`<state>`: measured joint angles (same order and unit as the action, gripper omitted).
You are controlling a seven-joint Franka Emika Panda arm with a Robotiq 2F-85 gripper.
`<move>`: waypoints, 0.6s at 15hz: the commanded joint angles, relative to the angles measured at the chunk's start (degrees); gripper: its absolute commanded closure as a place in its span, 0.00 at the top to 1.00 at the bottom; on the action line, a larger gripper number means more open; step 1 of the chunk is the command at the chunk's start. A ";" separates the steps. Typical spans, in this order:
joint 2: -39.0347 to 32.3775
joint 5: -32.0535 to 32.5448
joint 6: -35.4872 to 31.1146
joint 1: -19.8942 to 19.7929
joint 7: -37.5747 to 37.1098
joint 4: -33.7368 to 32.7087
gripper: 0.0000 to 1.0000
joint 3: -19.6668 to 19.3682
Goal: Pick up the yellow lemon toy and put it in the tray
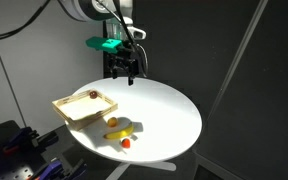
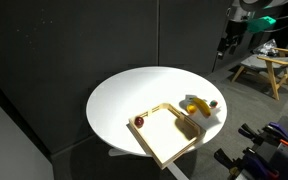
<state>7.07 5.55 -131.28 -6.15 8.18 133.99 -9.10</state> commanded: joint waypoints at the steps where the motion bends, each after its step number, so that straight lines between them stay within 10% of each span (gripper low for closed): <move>1: -4.54 -5.27 -1.83 0.53 4.44 -3.53 1.00 0.26; 9: -10.76 -11.65 -5.07 0.11 9.60 -6.62 1.00 1.61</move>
<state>-1.24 -4.80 -134.54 -5.48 16.23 129.27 -8.16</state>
